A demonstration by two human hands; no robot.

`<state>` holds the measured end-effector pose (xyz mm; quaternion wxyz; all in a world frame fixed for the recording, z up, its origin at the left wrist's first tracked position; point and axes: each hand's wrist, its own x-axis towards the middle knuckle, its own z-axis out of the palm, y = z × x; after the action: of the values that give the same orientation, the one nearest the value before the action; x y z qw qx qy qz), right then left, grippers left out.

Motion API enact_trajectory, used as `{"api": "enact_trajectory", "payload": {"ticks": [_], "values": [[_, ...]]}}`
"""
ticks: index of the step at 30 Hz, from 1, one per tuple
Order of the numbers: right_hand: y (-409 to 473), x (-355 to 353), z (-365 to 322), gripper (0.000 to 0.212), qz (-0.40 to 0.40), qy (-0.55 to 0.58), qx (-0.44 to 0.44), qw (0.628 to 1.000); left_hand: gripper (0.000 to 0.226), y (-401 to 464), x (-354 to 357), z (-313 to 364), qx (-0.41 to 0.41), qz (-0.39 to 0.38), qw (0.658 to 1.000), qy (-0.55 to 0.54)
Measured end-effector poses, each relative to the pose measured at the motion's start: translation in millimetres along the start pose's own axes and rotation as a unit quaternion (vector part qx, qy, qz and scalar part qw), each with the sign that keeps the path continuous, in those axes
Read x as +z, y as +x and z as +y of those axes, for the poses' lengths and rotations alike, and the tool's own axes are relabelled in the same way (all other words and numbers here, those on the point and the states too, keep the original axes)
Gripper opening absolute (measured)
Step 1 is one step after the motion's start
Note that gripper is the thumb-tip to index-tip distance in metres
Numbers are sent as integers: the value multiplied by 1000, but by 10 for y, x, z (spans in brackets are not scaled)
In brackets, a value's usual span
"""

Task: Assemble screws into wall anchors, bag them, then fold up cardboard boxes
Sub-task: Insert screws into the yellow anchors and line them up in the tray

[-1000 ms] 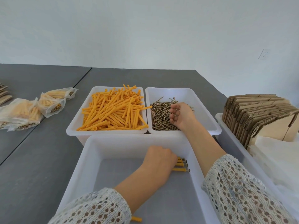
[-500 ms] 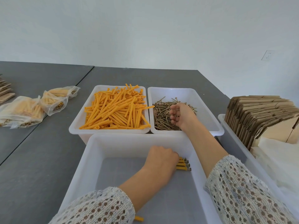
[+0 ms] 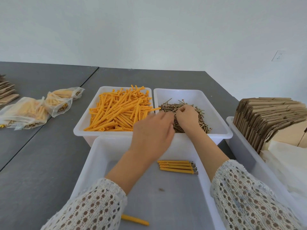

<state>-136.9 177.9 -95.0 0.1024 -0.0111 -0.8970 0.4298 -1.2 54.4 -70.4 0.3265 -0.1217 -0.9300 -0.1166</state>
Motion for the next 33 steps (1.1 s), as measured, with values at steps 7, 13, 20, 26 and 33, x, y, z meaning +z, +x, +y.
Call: {"api": "enact_trajectory", "payload": {"ticks": [7, 13, 20, 26, 33], "values": [[-78, 44, -36, 8, -144, -198, -29, 969, 42, -53, 64, -508, -169, -80, 971, 151], [-114, 24, -83, 16, -157, -235, -49, 958, 35, -71, 163, -588, -197, -143, 967, 79], [-113, 21, -87, 19, -155, -218, -53, 962, 28, -59, 169, -594, -212, -127, 968, 37], [-114, -4, -64, 16, -135, -195, -63, 969, 30, -53, 155, -559, -210, -76, 975, 7], [-58, -11, -56, 17, -82, -128, -45, 987, 25, 34, 27, -576, -95, 101, 979, -150]]}}
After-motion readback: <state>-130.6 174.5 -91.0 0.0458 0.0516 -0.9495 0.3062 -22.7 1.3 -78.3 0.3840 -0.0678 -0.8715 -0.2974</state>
